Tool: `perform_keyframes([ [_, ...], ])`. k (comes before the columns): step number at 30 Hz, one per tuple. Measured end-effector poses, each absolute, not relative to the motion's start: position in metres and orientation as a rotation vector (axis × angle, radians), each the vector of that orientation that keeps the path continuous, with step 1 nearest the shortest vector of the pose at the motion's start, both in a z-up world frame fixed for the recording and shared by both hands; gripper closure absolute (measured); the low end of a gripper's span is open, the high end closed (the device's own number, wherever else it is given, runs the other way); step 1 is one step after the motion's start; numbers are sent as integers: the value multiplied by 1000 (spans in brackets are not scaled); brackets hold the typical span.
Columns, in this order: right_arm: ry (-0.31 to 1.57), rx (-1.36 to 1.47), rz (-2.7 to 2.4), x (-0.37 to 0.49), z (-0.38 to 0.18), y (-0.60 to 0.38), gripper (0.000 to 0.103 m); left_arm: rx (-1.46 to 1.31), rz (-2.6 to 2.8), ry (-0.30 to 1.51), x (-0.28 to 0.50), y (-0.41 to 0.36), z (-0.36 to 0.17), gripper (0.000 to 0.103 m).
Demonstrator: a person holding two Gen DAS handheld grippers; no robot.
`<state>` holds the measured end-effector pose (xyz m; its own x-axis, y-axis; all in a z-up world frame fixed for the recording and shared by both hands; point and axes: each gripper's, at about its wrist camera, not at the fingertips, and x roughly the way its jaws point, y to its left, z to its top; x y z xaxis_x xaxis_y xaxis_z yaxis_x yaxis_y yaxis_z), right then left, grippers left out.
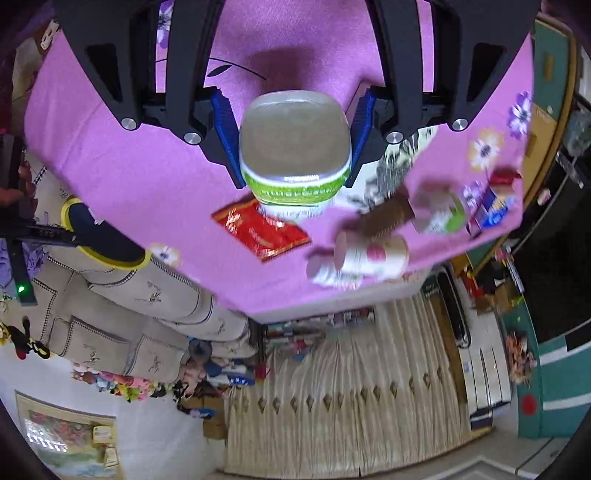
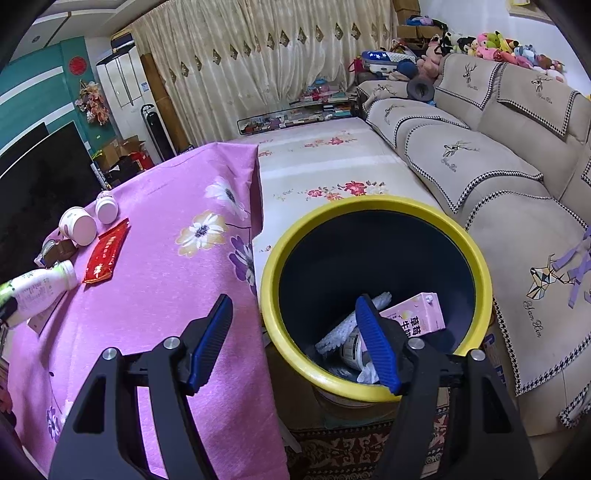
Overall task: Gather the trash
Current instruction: 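Grasp the green-labelled coconut water bottle with the left gripper and lift it, then carry the coconut water bottle into the yellow bin and open the left gripper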
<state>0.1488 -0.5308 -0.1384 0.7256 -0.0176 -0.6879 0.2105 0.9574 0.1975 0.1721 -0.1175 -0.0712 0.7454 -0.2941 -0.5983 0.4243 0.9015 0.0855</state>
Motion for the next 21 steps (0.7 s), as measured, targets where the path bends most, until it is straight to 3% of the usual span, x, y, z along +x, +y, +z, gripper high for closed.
perform_keyframes([
  [9,733,271,-123,142,-131,-529,38,217,-384,554,152,-115,-31,51],
  [21,730,283,-122,138,-131,-530,38,203,-403,550,153,-124,-22,51],
])
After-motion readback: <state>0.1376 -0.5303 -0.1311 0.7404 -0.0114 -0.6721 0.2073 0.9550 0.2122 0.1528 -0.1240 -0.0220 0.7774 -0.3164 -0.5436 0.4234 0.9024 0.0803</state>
